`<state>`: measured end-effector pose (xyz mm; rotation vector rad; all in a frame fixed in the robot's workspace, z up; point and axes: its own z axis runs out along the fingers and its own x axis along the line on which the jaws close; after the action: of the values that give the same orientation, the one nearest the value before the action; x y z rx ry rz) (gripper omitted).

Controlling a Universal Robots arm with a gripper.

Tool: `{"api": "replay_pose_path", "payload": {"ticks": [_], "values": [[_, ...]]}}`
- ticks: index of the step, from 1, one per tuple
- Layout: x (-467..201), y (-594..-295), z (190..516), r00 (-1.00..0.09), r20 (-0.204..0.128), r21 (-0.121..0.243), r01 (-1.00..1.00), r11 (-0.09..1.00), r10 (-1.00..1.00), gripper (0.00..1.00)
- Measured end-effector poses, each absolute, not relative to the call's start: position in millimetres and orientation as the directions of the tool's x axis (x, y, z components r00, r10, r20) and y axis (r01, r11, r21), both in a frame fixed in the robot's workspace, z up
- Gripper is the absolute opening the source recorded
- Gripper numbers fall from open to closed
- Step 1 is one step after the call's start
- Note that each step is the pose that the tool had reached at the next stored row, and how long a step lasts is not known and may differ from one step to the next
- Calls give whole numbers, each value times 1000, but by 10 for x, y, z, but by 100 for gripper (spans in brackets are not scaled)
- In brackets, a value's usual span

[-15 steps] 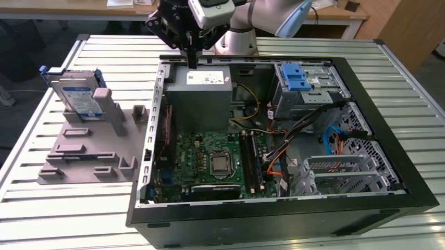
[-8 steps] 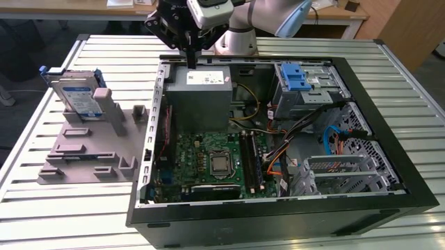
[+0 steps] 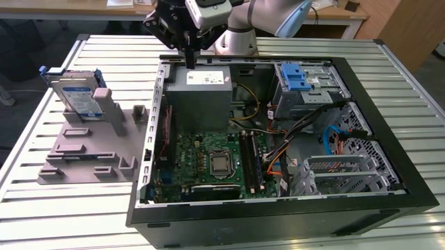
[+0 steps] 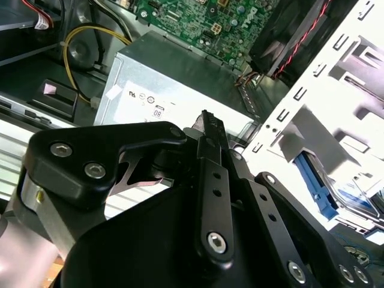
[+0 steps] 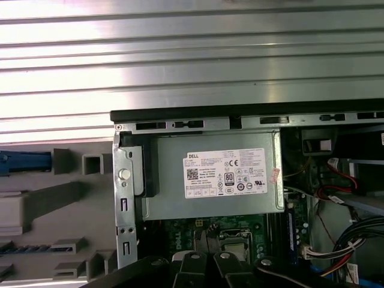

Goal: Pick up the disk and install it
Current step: 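Reach for the disk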

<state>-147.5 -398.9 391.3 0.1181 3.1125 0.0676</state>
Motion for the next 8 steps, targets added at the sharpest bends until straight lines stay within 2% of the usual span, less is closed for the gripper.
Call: {"api": "replay_pose_path", "payload": {"ticks": [8], "values": [[-1505, -3989, 3910, -997, -24, 44, 75, 996, 76, 11]]}}
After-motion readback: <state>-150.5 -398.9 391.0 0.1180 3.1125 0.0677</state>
